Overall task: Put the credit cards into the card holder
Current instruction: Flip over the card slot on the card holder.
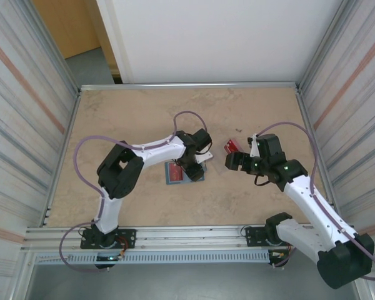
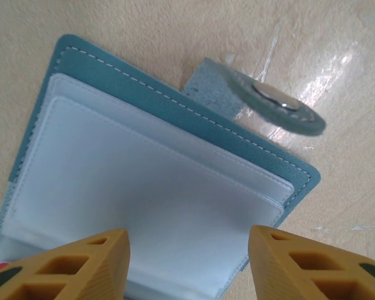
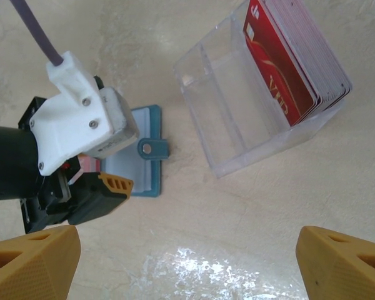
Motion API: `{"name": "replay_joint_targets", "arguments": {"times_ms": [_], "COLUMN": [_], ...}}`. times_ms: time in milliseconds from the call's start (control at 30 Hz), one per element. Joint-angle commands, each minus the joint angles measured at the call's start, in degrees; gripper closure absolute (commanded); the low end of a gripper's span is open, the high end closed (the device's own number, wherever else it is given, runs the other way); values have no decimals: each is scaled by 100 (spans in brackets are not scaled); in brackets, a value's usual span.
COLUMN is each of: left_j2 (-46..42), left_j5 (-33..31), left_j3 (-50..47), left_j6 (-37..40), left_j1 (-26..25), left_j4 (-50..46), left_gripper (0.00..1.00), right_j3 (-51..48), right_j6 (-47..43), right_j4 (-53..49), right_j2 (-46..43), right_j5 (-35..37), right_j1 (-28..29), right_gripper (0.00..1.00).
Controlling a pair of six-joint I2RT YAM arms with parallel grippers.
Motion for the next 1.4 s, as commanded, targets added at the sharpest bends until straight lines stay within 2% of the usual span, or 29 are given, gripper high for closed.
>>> {"name": "replay_joint_targets", "arguments": {"times_ms": [0, 233, 567, 833, 967, 1100, 1200, 1367], "left_j2": [127, 295, 237, 98, -68, -327, -484, -592], "left_j5": [28, 72, 142, 474, 849, 1220, 1468, 1526], "left_j3": [69, -96, -200, -234, -232, -268, -351, -475], "left_j6": [105, 64, 7, -75, -137, -156, -180, -193], "left_j1": [-25, 32, 207, 378, 474, 587, 708, 800], "left_j4": [-159, -89, -46, -52, -63, -21, 40, 115], "left_gripper": [50, 59, 81, 92, 95, 97, 97, 98], "right_j3": [-77, -170, -224, -363, -529, -872, -805, -862], "right_j6": [-14, 79, 200, 470, 817, 1491, 1616, 1896], "right_j4": [98, 307, 417, 966, 1757, 2889, 3129, 3655], "right_j2": [35, 75, 88, 334, 665, 1009, 1445, 1969], "right_j5": [-179, -274, -306, -385, -779, -1086, -1075, -951], "right_j1": [-30, 5, 102, 505, 668, 815, 1007, 1310], "right_gripper": [12, 14, 15, 16, 18, 27, 37, 47]}}
